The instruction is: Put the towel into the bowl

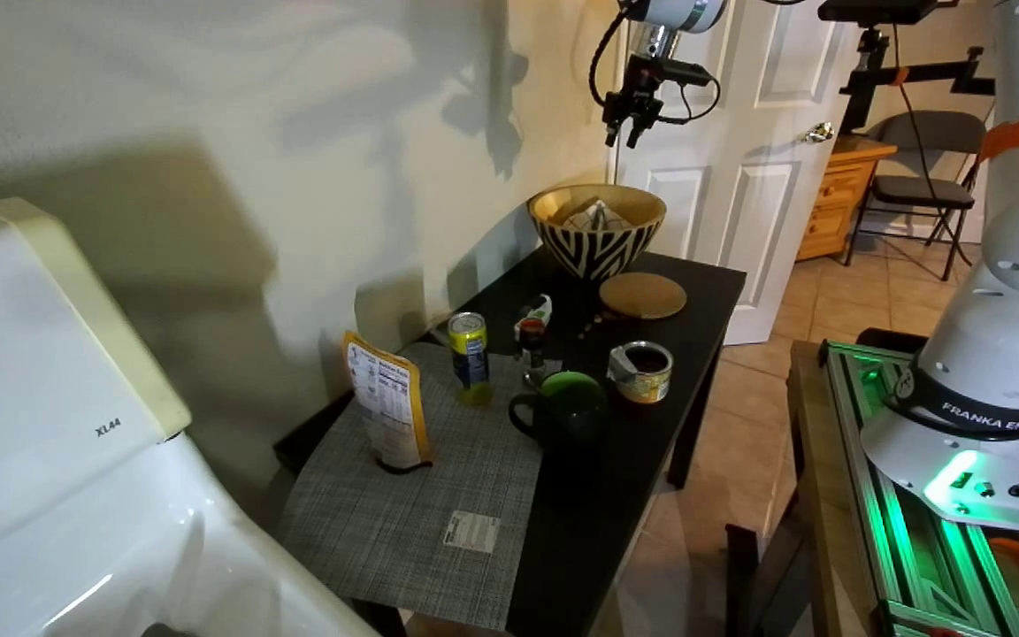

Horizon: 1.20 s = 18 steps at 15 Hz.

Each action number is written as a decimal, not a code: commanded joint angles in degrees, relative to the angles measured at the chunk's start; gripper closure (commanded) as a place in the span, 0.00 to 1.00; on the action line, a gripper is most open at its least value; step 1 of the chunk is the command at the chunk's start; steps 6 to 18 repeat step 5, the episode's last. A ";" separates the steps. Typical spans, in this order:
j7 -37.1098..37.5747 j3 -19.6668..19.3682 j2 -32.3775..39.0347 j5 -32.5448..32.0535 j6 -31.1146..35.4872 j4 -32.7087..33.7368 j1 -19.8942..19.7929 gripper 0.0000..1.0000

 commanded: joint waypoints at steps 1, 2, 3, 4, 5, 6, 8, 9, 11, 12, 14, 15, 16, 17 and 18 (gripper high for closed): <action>-2.41 -0.40 -13.00 -6.91 3.17 -13.00 0.64 0.03; -5.22 -0.39 -15.61 -8.83 2.43 -15.47 0.70 0.00; -6.26 -0.68 -18.50 -11.06 3.05 -17.93 1.16 0.00; -3.76 -0.52 -10.87 -7.47 0.82 -9.21 0.08 0.06; -4.80 -0.92 -13.44 -8.71 0.73 -11.46 0.55 0.00; -4.80 -0.92 -13.44 -8.71 0.73 -11.46 0.55 0.00; -4.80 -0.92 -13.44 -8.71 0.73 -11.46 0.55 0.00; -4.80 -0.92 -13.44 -8.71 0.73 -11.46 0.55 0.00; -4.80 -0.92 -13.44 -8.71 0.73 -11.46 0.55 0.00; -4.80 -0.92 -13.44 -8.71 0.73 -11.46 0.55 0.00; -4.80 -0.92 -13.44 -8.71 0.73 -11.46 0.55 0.00; -4.80 -0.92 -13.44 -8.71 0.73 -11.46 0.55 0.00; -4.80 -0.92 -13.44 -8.71 0.73 -11.46 0.55 0.00; -4.80 -0.92 -13.44 -8.71 0.73 -11.46 0.55 0.00; -4.80 -0.92 -13.44 -8.71 0.73 -11.46 0.55 0.00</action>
